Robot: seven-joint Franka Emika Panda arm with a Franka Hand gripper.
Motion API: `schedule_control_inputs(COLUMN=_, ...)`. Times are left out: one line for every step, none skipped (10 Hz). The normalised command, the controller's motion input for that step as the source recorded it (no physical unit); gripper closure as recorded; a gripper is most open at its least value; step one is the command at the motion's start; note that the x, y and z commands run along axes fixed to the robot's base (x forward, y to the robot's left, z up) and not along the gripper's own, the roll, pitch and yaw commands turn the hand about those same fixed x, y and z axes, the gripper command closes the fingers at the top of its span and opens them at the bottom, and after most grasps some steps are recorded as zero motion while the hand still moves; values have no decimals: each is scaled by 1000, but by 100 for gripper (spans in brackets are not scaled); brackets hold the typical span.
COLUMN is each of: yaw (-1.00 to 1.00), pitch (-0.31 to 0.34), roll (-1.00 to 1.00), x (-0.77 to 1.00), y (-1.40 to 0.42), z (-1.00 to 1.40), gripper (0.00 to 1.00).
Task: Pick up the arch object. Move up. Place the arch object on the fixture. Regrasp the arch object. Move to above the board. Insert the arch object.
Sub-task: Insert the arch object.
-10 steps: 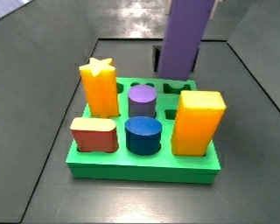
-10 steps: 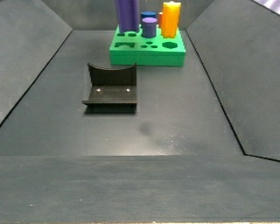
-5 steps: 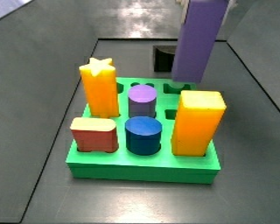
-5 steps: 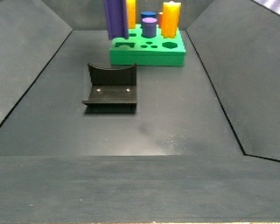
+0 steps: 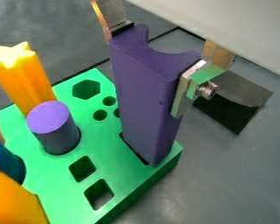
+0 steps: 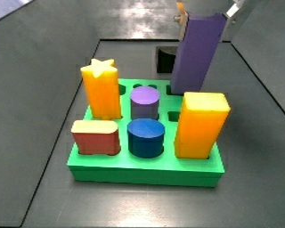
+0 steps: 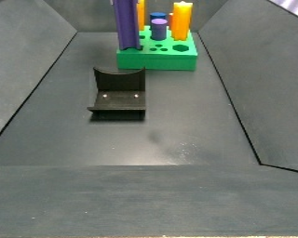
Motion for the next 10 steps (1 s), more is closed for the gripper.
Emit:
schedule_control_inputs(yaw=83, pitch=-76, roll=67, x=-26, y=-83, z=-197, gripper=100)
schedule_control_inputs(yaw=89, pitch=-50, roll=96, x=-43, y=0, z=-257, gripper=100)
schedule_control_inputs(yaw=-31, pitch=-4, roll=130, x=-183, y=71, z=-369, gripper=100)
schedule_control_inputs(yaw=-323, pitch=0, roll=83, x=-320, y=120, z=-286, gripper=100)
schedule_control_inputs(yaw=-391, pitch=0, roll=114, x=-423, y=143, z=-334, gripper=100)
schedule_control_inputs(yaw=-400, pitch=0, roll=150, x=-551, y=114, z=-329, gripper=100)
schedule_control_inputs(yaw=-149, pitch=0, roll=-24, x=0, y=0, z=-109, gripper=100)
schedule_control_inputs(yaw=-211, pitch=0, roll=-57, x=403, y=-214, z=-240, gripper=100)
schedule_control_inputs(yaw=-309, pitch=0, roll=-33, x=540, y=-357, z=-274, gripper=100)
schedule_control_inputs(yaw=-169, pitch=0, roll=-3, x=489, y=-160, z=-240, gripper=100)
